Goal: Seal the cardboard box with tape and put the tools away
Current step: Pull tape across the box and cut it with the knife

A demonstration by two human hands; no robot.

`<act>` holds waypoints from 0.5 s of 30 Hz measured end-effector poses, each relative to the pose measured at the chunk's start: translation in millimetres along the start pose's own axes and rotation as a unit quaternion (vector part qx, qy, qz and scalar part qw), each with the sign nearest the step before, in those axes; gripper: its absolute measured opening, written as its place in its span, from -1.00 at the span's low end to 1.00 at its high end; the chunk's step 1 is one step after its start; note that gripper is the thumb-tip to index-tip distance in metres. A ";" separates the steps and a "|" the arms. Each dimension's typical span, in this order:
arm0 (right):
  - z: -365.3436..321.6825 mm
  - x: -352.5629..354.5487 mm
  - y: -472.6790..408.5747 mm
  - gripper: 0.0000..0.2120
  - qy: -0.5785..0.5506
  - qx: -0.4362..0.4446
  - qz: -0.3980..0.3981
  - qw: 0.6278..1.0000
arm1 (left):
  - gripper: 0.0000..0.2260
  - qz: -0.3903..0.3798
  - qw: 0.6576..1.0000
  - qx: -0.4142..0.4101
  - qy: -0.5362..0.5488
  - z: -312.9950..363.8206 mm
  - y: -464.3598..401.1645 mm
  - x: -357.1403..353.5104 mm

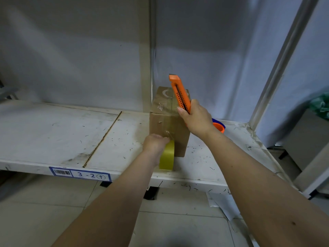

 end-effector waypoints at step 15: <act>-2.4 21.2 18.2 -0.79 0.008 0.028 0.048 0.998 | -0.85 -0.029 0.999 0.024 -0.028 6.7 -7.4 -12.2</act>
Point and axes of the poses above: each hand's wrist, its own y-axis away from the middle knuckle, its own x-axis out of the back of the hand, z = x × y, the point moved 9 cm from there along -y, towards the middle knuckle, and after that the axes turned 15 degrees about y, right-handed, at the moved point
